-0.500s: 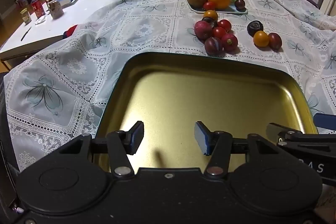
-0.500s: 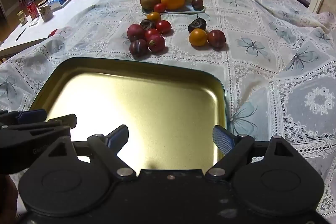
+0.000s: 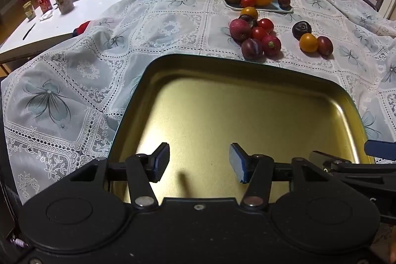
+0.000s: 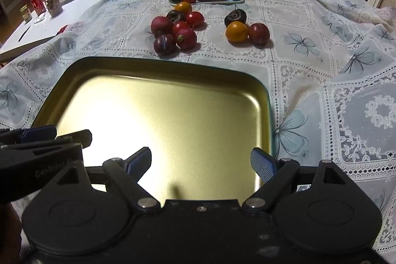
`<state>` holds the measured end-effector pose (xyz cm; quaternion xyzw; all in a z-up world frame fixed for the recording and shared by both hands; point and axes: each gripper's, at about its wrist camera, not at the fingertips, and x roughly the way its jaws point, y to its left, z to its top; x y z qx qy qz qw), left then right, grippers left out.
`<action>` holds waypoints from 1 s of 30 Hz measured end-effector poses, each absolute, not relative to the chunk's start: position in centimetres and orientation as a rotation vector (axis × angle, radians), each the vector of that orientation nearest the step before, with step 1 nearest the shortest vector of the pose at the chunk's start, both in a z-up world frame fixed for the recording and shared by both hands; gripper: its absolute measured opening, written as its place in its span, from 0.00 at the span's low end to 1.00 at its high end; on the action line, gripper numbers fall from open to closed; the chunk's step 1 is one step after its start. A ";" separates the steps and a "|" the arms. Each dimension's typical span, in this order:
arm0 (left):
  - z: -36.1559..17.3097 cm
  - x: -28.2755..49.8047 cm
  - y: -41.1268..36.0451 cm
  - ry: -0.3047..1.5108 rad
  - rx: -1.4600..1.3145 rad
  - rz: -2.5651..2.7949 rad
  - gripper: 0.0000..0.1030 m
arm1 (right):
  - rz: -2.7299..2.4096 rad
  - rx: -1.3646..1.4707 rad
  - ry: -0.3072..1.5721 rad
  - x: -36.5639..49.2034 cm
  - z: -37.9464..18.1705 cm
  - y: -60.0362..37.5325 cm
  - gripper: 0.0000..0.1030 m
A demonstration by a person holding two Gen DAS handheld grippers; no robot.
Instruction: Organize fruits
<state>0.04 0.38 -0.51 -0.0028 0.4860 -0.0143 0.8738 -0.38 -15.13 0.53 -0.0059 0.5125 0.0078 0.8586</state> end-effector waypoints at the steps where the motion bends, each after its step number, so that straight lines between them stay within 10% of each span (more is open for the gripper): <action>1: -0.5 0.0 0.4 1.014 -0.007 -0.028 0.58 | 0.015 -0.014 1.076 -0.4 0.5 -15.1 0.88; 30: -0.3 -0.1 0.5 1.018 -0.009 -0.028 0.58 | 0.020 -0.012 1.105 -0.3 0.5 -15.1 0.88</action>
